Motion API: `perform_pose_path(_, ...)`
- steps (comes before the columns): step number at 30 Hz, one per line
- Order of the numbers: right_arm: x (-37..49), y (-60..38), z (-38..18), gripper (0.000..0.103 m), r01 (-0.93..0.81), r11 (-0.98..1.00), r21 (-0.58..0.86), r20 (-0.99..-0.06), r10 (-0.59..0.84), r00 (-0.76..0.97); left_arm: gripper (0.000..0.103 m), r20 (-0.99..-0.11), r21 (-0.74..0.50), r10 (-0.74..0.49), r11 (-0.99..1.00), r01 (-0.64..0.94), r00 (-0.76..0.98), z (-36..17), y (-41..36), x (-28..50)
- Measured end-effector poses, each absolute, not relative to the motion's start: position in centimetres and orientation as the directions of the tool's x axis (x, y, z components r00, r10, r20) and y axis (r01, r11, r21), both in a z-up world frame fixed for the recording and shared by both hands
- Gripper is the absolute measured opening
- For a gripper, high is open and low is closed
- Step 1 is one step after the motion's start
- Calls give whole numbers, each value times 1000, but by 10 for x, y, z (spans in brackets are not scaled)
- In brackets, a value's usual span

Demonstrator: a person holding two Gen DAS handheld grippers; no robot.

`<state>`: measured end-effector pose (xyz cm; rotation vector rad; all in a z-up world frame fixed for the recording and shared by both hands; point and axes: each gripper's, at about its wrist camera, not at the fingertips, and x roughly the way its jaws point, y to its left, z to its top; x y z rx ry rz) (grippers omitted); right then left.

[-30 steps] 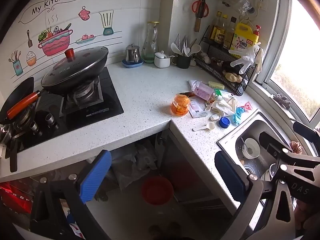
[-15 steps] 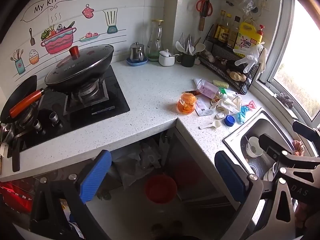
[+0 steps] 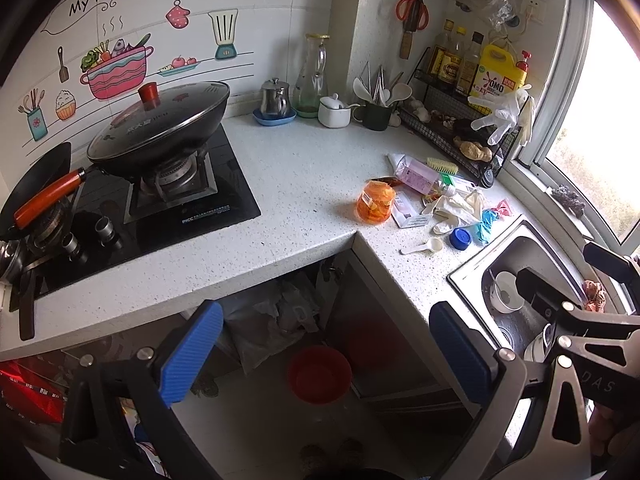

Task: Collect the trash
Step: 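Move both tools toward the orange plastic cup on the counter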

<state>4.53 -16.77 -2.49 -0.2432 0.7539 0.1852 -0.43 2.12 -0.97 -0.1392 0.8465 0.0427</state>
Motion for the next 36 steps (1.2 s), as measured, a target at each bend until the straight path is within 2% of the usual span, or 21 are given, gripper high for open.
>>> perform_pose_path(36, 42, -149, -33, 99, -251, 952, -174, -708, 56, 704, 103, -761, -126, -40, 988, -87, 648, -18, 33, -5)
